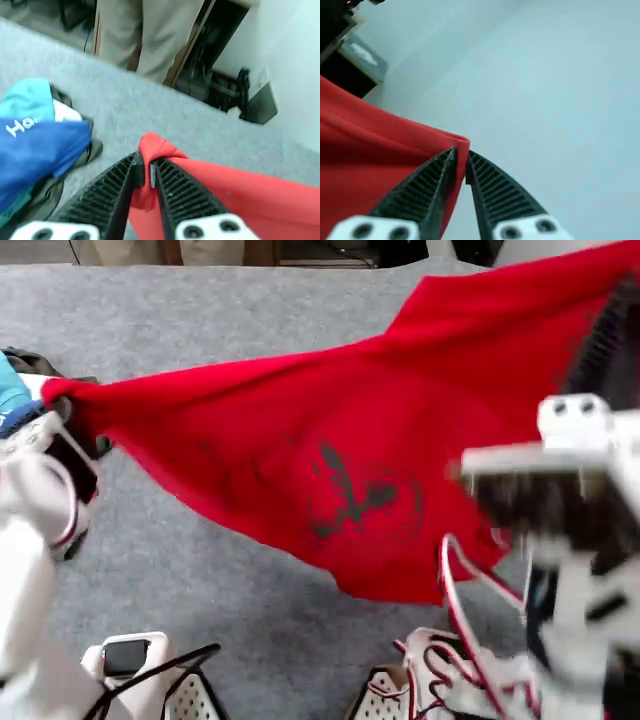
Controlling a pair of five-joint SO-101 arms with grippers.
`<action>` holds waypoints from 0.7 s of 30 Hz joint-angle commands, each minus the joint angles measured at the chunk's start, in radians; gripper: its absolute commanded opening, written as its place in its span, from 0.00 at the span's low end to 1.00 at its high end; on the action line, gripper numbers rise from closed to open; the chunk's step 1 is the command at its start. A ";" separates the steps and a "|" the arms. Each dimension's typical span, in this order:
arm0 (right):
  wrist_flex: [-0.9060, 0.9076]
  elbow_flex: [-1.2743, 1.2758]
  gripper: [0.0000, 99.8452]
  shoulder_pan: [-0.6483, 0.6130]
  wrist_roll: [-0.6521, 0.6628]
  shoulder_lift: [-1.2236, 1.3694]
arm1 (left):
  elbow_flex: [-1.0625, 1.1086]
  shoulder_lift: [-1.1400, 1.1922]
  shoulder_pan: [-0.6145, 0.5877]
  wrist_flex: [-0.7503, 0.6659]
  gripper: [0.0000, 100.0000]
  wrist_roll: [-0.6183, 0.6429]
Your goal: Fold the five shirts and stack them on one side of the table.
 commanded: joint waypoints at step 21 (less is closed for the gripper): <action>-0.807 0.898 0.00 -0.159 -0.141 0.351 | 0.747 0.407 -0.011 -1.134 0.02 0.000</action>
